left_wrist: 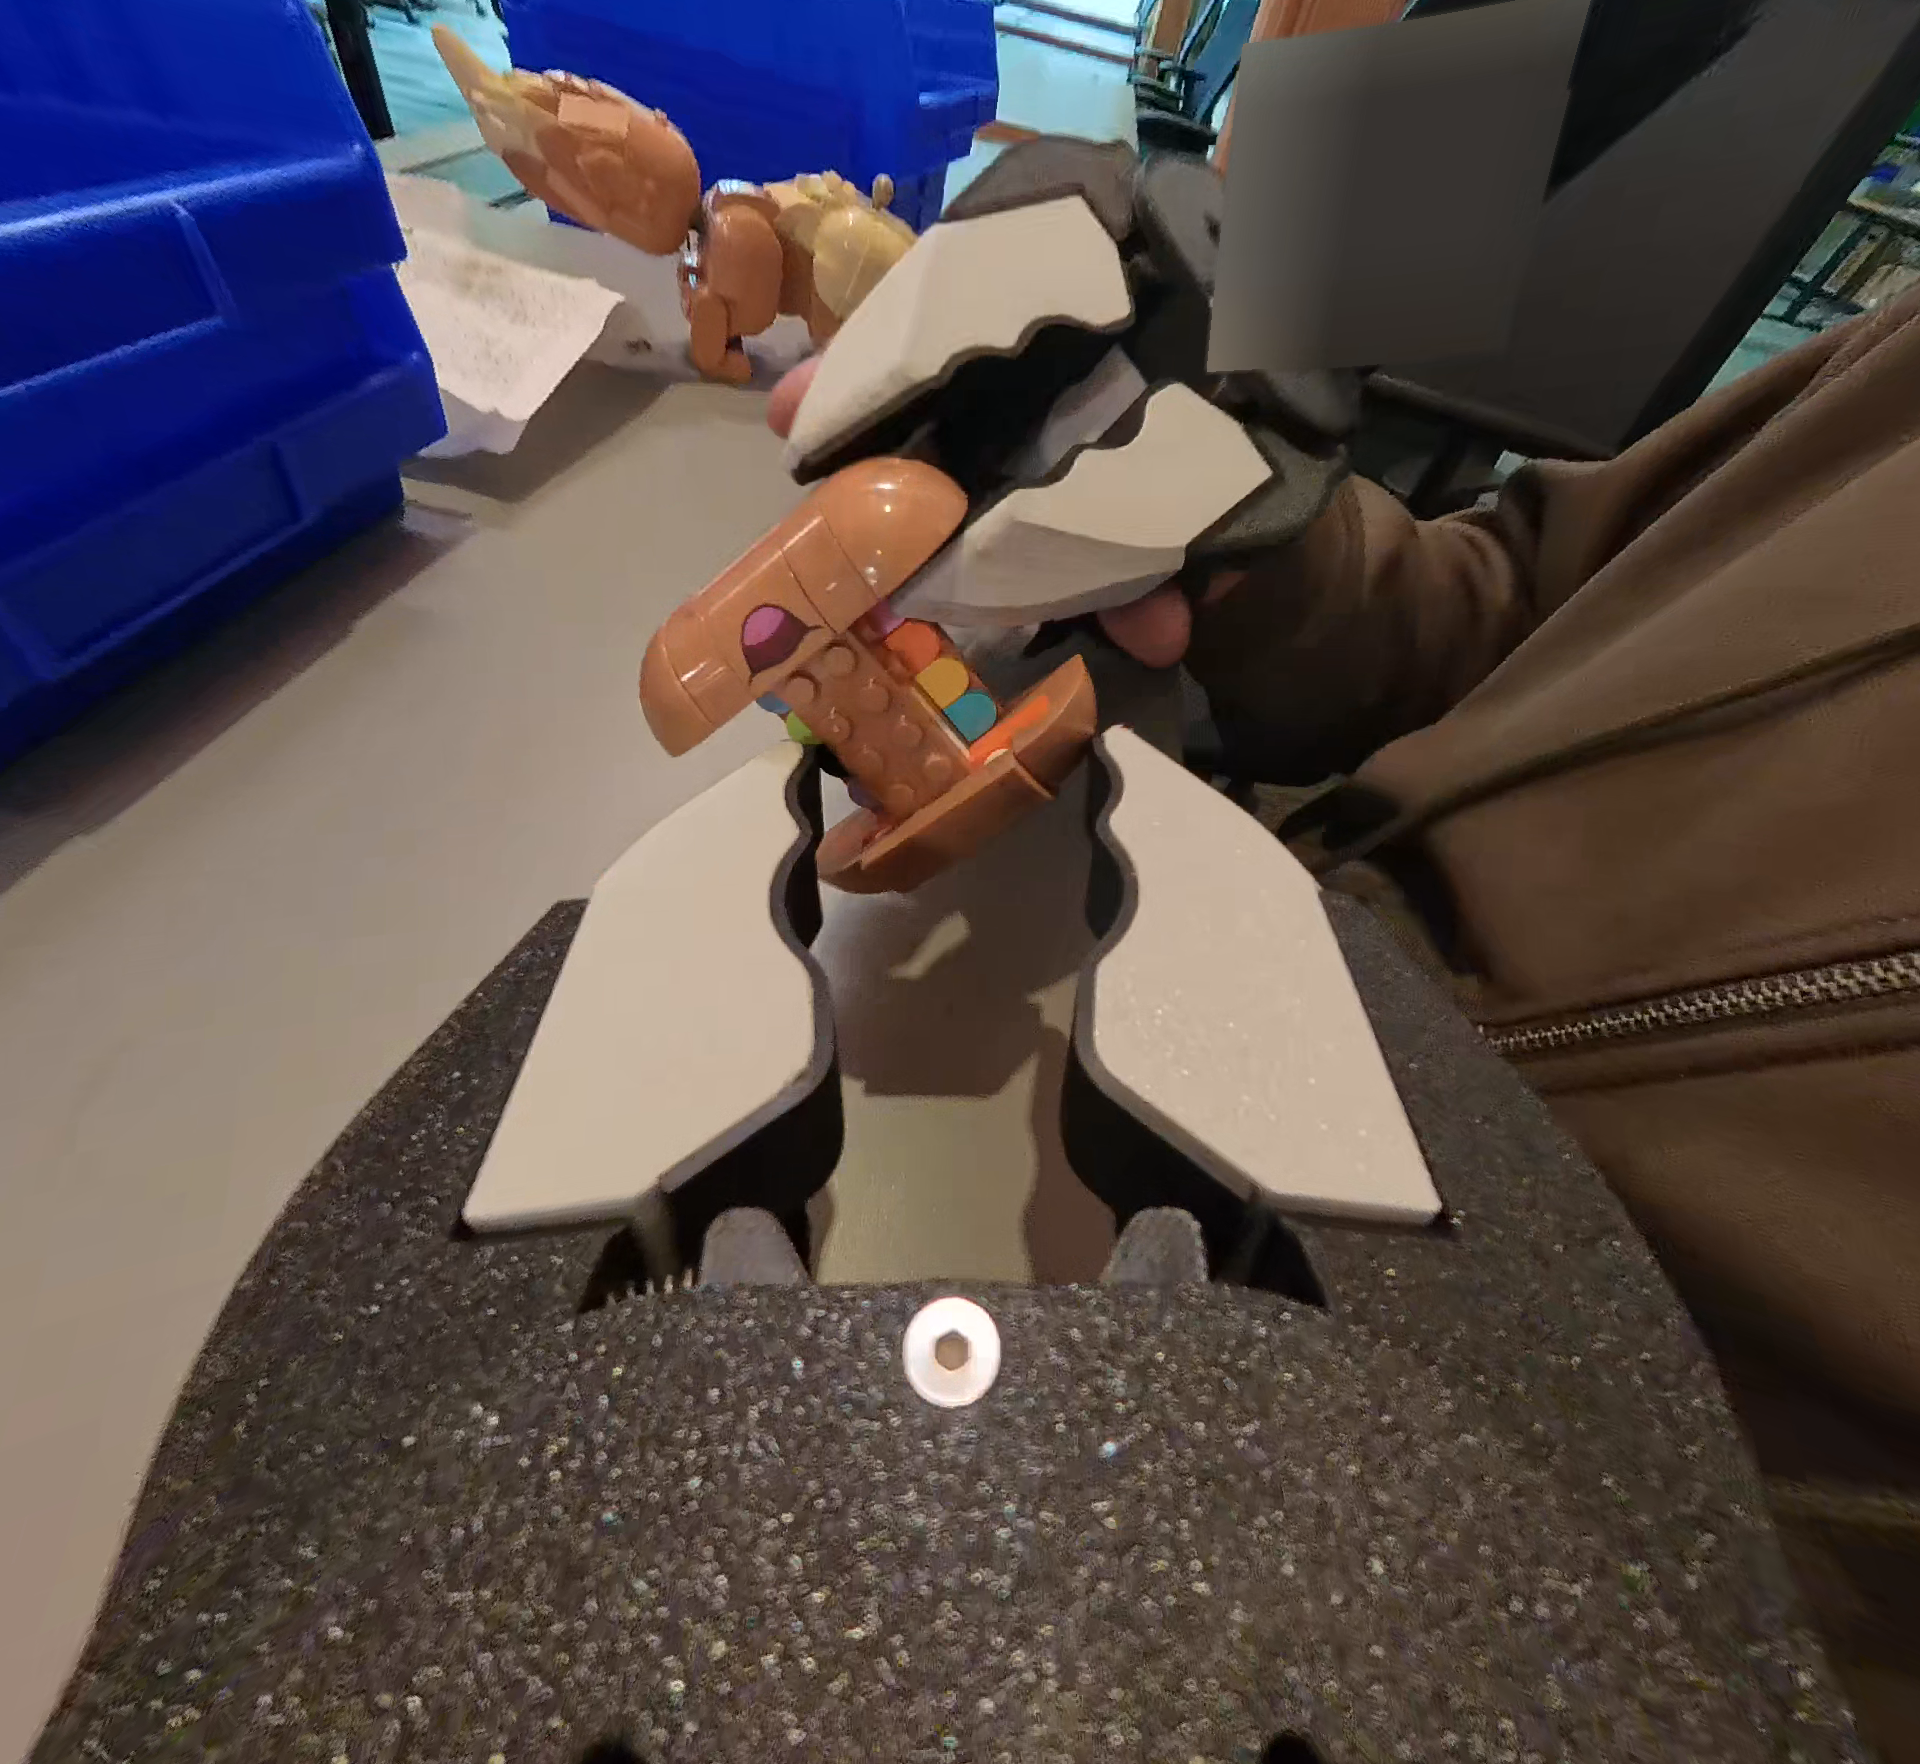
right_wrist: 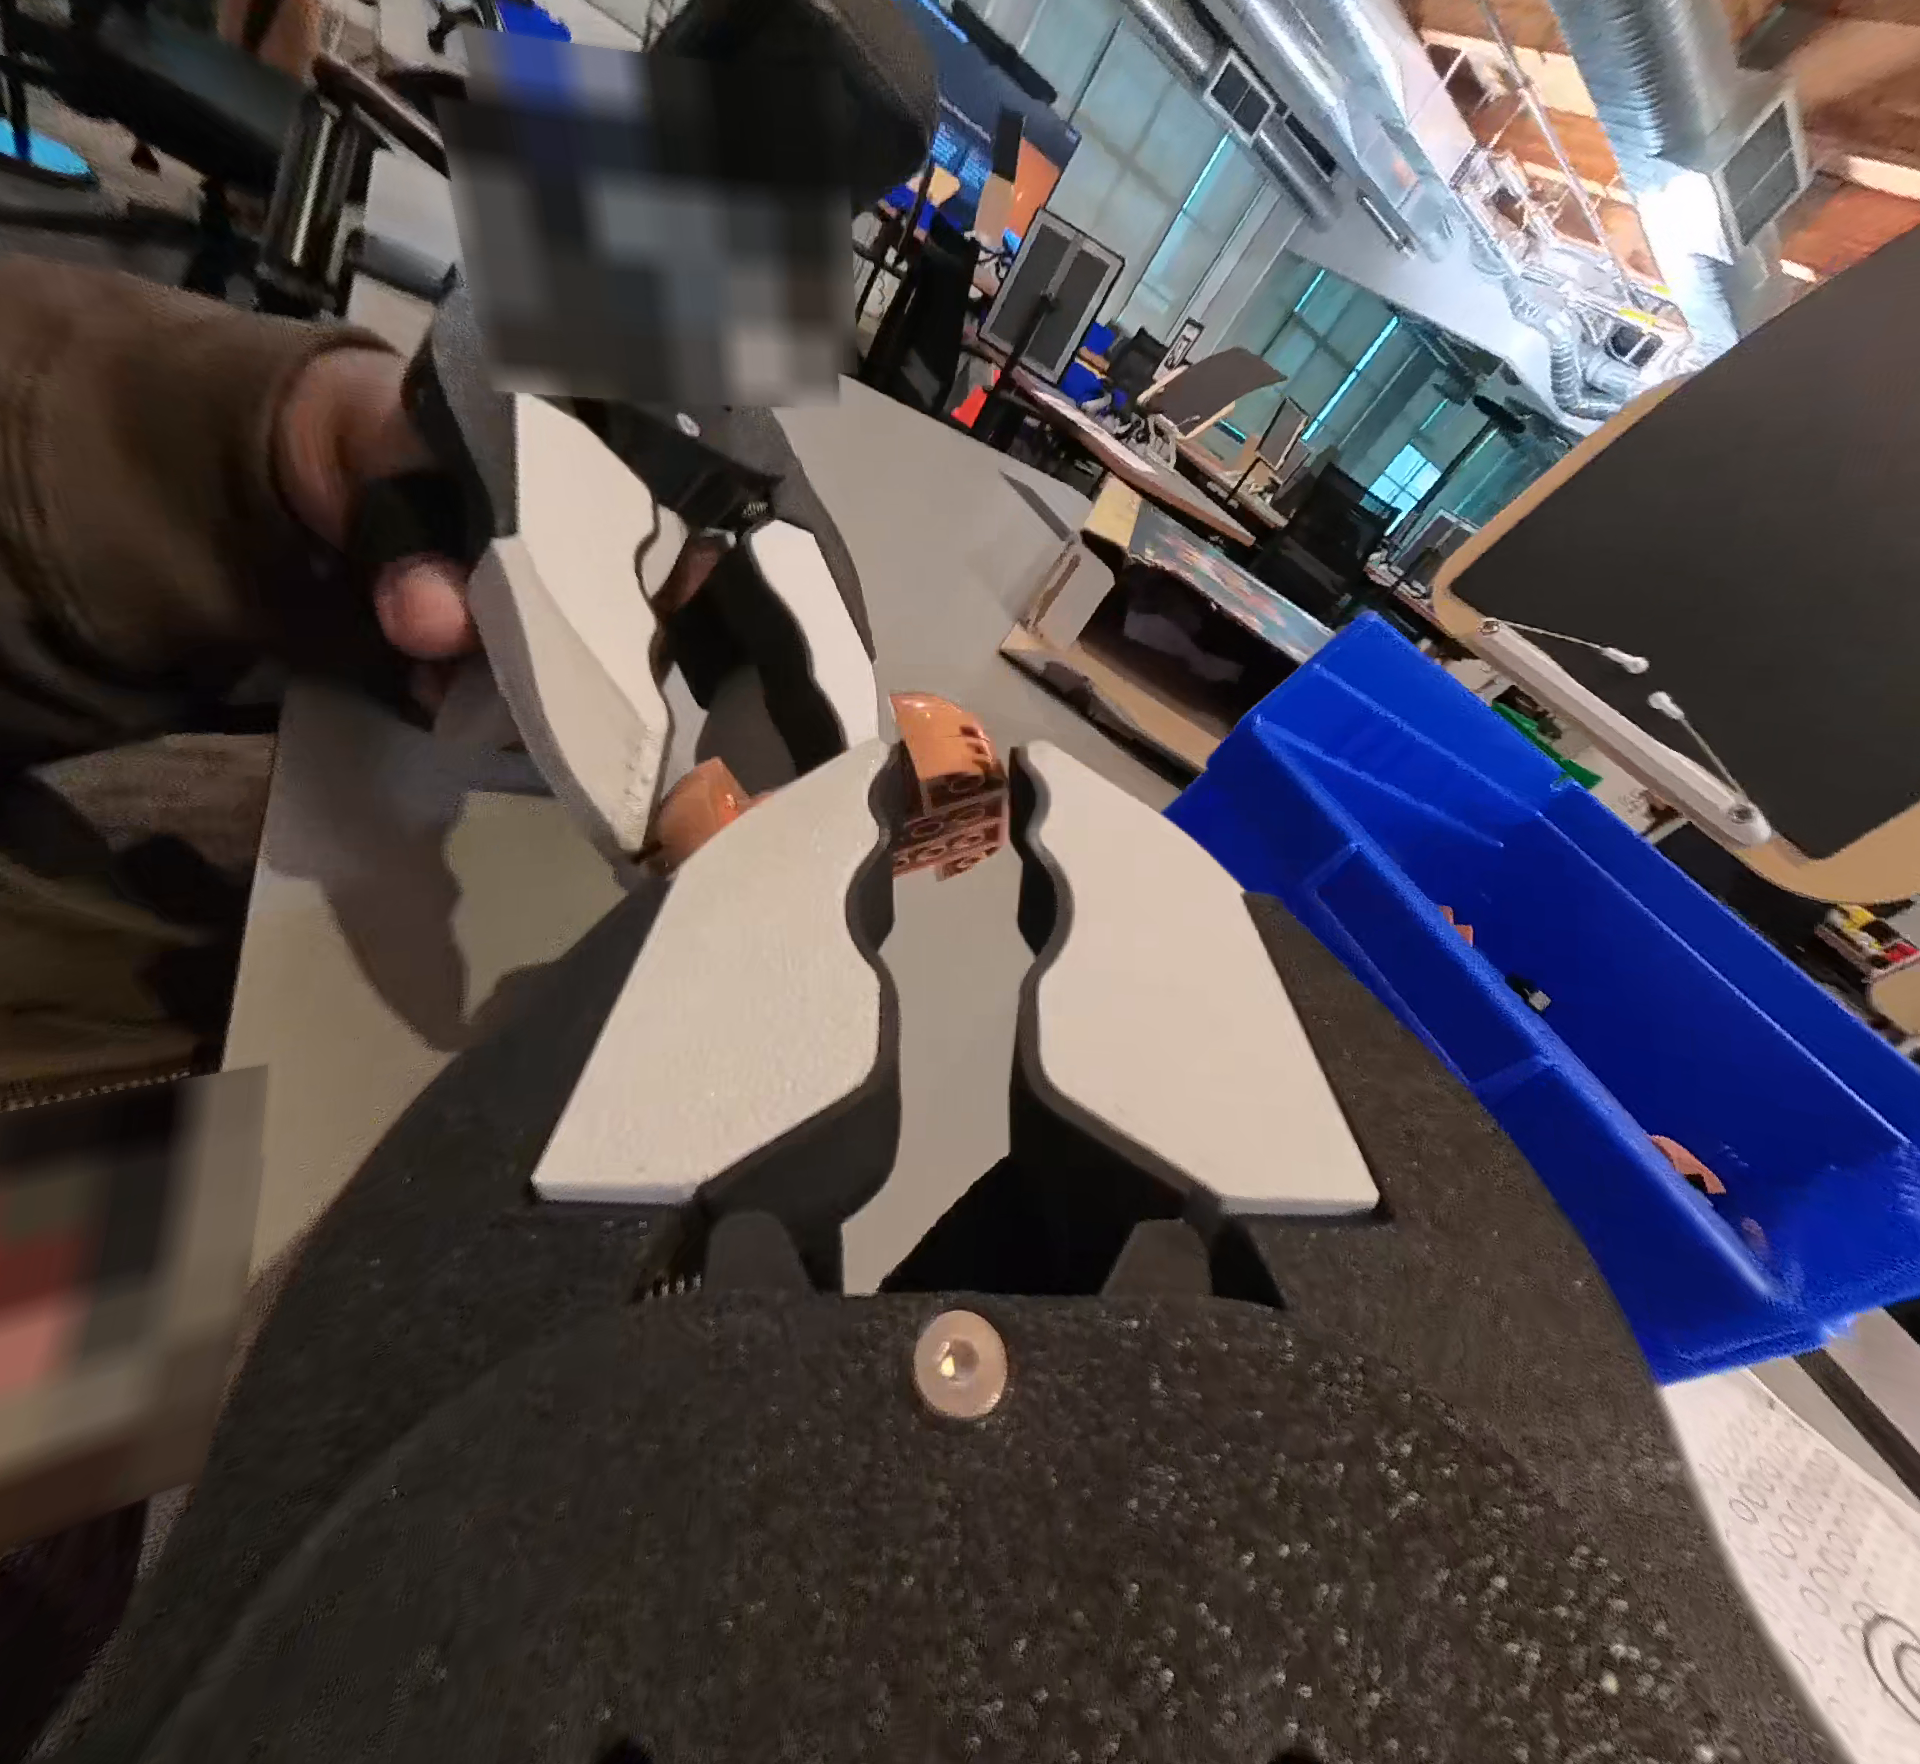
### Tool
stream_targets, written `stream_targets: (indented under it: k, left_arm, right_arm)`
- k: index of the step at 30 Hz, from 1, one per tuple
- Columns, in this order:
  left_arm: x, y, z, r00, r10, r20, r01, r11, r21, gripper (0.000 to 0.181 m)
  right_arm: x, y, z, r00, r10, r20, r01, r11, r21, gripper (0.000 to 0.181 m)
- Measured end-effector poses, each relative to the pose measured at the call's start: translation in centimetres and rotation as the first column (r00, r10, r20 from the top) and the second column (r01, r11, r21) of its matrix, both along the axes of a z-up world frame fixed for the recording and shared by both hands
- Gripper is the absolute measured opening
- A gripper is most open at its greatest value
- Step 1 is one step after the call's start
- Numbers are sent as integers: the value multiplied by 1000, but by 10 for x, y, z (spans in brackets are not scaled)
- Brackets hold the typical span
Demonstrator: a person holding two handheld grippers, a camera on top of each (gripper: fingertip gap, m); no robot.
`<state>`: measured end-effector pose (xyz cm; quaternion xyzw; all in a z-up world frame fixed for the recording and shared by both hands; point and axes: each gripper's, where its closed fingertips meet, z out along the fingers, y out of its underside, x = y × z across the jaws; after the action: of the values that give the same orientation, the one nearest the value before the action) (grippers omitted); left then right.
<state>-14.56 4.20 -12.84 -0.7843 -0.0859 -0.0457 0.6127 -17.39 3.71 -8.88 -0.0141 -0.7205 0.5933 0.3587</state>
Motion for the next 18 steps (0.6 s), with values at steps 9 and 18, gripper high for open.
stream_targets:
  k: [9,18]
  left_arm:
    - [-2,-5,-9,1000,13,-5,-13,998,-61,49]
    - [-15,-18,8,967,64,-246,-80,995,-54,44]
  right_arm:
    - [-2,3,-13,1000,-20,6,19,996,82,17]
    - [-3,0,-33,1000,-22,13,19,978,208,17]
